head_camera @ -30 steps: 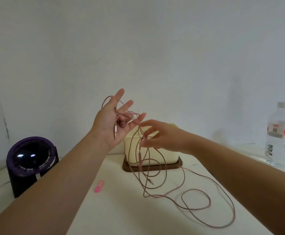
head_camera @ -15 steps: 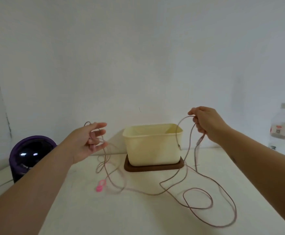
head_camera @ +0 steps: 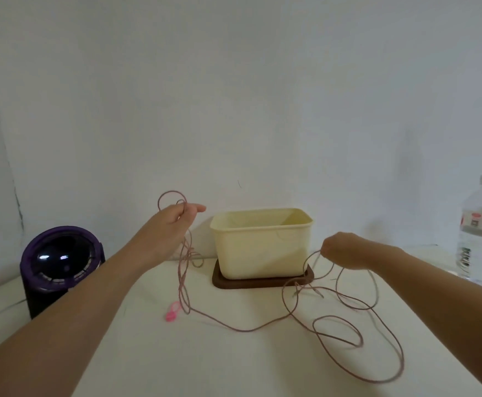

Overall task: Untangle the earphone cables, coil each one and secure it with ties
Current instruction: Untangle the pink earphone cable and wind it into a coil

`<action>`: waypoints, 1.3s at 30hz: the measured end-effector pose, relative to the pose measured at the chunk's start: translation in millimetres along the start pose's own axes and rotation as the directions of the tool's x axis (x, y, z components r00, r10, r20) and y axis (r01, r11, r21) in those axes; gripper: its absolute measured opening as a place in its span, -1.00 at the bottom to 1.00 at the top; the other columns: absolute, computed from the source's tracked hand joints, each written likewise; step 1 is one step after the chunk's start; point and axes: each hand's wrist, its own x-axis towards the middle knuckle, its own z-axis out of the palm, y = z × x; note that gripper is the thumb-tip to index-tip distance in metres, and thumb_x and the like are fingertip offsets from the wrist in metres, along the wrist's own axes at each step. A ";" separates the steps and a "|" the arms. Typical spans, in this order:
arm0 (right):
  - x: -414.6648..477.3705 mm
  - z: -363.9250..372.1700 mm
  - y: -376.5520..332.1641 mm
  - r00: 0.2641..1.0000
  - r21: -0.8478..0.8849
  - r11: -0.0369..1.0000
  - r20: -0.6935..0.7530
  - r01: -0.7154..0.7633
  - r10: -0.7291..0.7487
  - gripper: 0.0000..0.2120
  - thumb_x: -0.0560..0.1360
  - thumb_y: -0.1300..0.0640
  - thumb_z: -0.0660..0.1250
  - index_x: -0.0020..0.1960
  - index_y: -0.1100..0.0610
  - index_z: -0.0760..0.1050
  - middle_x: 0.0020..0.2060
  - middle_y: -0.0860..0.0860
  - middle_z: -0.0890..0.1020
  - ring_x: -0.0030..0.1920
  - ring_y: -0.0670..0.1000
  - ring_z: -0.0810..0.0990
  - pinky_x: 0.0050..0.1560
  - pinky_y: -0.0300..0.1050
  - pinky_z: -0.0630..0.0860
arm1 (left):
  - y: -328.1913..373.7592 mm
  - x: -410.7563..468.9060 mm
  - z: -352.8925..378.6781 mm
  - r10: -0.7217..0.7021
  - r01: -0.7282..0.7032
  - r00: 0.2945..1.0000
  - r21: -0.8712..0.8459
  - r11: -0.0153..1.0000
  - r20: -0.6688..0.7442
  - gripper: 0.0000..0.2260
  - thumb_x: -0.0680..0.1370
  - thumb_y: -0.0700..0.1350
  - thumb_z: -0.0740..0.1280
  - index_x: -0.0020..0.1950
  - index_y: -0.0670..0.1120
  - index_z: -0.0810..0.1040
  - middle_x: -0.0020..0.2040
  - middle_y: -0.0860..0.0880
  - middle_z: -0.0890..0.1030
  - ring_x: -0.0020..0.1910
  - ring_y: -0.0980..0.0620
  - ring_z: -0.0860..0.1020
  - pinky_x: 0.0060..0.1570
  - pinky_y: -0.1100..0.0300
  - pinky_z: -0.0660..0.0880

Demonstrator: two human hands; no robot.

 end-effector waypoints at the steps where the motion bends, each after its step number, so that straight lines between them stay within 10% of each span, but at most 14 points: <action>1: 0.9 5.2 3.3 0.999 -0.073 0.997 0.048 -0.008 0.012 -0.64 0.61 0.12 -0.03 0.19 0.25 0.45 0.21 0.14 0.51 0.15 0.11 0.44 0.22 -0.06 0.35 | 5.4 -0.8 -2.3 0.031 -0.031 0.999 -0.015 0.999 -0.023 -0.72 0.64 0.07 0.03 0.19 0.18 0.50 0.09 0.22 0.48 0.21 0.14 0.45 0.28 -0.02 0.41; 7: -22.4 9.4 -46.0 0.964 -0.129 0.961 -0.070 0.246 -0.256 -0.58 0.54 -0.01 0.15 0.39 -0.01 0.33 0.41 0.02 0.34 0.44 0.07 0.19 0.43 0.09 0.11 | 44.3 -8.7 -9.3 0.105 -0.120 0.989 -0.159 0.980 -0.102 -0.70 0.65 -0.01 0.06 0.20 0.05 0.55 -0.50 0.20 0.32 -0.43 0.33 0.46 0.17 0.11 0.49; 13: -59.0 36.4 -131.4 0.813 0.564 0.757 0.238 0.330 -0.532 -0.25 0.45 -0.13 0.38 0.51 0.05 0.11 0.40 -0.05 0.38 0.41 -0.03 0.32 0.37 -0.18 0.19 | 65.2 -5.7 -10.9 0.142 -0.169 0.984 -0.316 0.934 -0.105 -0.73 0.65 0.01 0.07 0.07 0.15 0.57 -0.15 -0.13 0.51 -0.49 0.21 0.39 0.12 0.03 0.54; 18: -58.1 33.6 -135.3 0.598 0.832 0.545 0.387 0.100 -0.701 -0.78 0.57 0.17 0.26 0.21 0.17 0.46 -0.30 -0.01 0.52 -0.22 -0.04 0.53 0.08 -0.15 0.49 | 66.1 -10.7 -23.8 0.109 -0.185 0.978 -0.488 0.853 -0.179 -0.74 0.66 -0.04 0.06 0.07 0.05 0.56 0.14 0.09 0.57 -0.54 0.17 0.30 0.07 0.03 0.55; 24: -52.0 -8.3 -93.1 0.756 0.968 0.250 0.166 -0.003 -0.633 -0.76 0.52 0.01 0.21 -0.17 0.14 0.54 -0.50 -0.11 0.17 -0.49 -0.13 0.15 -0.40 -0.30 0.29 | 33.6 3.7 -33.9 -0.326 -0.079 0.888 -0.806 0.586 -0.324 -0.87 0.62 -0.09 0.19 0.11 -0.03 0.50 0.09 0.01 0.50 -0.52 0.17 0.29 0.03 0.08 0.58; 29: -43.9 -55.1 -64.1 0.909 0.970 -0.242 -0.133 0.037 -0.394 -0.74 0.46 -0.02 0.26 -0.35 0.06 0.46 -0.54 -0.11 0.21 -0.57 -0.13 0.19 -0.43 -0.29 0.41 | -12.0 8.8 -18.3 -0.650 0.187 0.759 -0.942 0.278 -0.041 -0.83 0.63 -0.14 0.17 0.21 -0.10 0.36 -0.13 -0.10 0.33 -0.26 0.08 0.50 0.01 0.06 0.52; 34: -40.5 -85.6 -59.6 0.929 0.794 -0.599 -0.292 0.104 -0.226 -0.66 0.60 0.09 0.16 -0.33 0.15 0.39 -0.13 0.12 0.61 -0.21 0.03 0.68 -0.17 -0.09 0.62 | -20.6 0.6 6.3 -0.606 0.388 0.792 -0.826 0.409 0.071 -0.85 0.60 -0.20 0.22 0.17 -0.16 0.36 -0.20 -0.13 0.33 -0.15 -0.06 0.51 -0.34 -0.05 0.35; 39: -44.6 -93.7 -66.7 0.917 0.751 -0.632 -0.367 0.192 -0.157 -0.64 0.63 0.11 0.07 -0.34 0.13 0.32 -0.11 0.14 0.69 0.11 0.20 0.62 0.11 0.22 0.54 | -10.1 -0.6 5.7 -0.530 0.395 0.846 -0.726 0.563 0.050 -0.76 0.60 0.01 0.23 0.23 -0.03 0.44 0.10 -0.03 0.46 -0.08 -0.01 0.42 -0.37 0.12 0.37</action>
